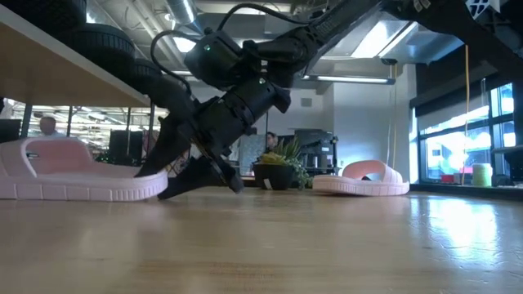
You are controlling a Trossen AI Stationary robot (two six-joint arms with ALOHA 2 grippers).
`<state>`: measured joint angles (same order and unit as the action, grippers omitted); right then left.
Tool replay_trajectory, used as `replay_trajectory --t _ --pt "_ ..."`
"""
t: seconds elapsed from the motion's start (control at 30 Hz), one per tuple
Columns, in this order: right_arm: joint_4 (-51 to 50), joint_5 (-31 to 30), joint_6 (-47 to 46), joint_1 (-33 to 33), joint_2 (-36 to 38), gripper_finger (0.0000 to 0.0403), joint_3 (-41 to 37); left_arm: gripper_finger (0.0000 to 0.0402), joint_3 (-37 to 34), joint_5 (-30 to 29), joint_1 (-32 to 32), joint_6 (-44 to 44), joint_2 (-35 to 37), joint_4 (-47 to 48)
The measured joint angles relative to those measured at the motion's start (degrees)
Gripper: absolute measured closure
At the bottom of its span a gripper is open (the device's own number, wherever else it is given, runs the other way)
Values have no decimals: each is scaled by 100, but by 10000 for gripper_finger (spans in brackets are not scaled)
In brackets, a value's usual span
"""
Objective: Pick and place slides into the shelf
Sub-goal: Put the bottom pink slipper under the shelf
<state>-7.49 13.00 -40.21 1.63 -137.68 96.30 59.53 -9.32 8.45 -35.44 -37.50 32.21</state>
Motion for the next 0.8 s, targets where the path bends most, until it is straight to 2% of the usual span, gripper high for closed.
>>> replay_trajectory --t 0.17,0.33,0.43,0.8 --pt "-461 -311 677 -56 -21 212 391 177 0 0 0 2 1 2" --pt "-1167 -1176 1462 -175 -38 212 817 177 0 0 0 0 0 39" --pt "-1310 -1421 1649 -219 -38 212 890 177 0 0 0 0 2 39" --pt "-1430 -1277 1231 -344 -38 212 902 177 0 0 0 -2 2 39"
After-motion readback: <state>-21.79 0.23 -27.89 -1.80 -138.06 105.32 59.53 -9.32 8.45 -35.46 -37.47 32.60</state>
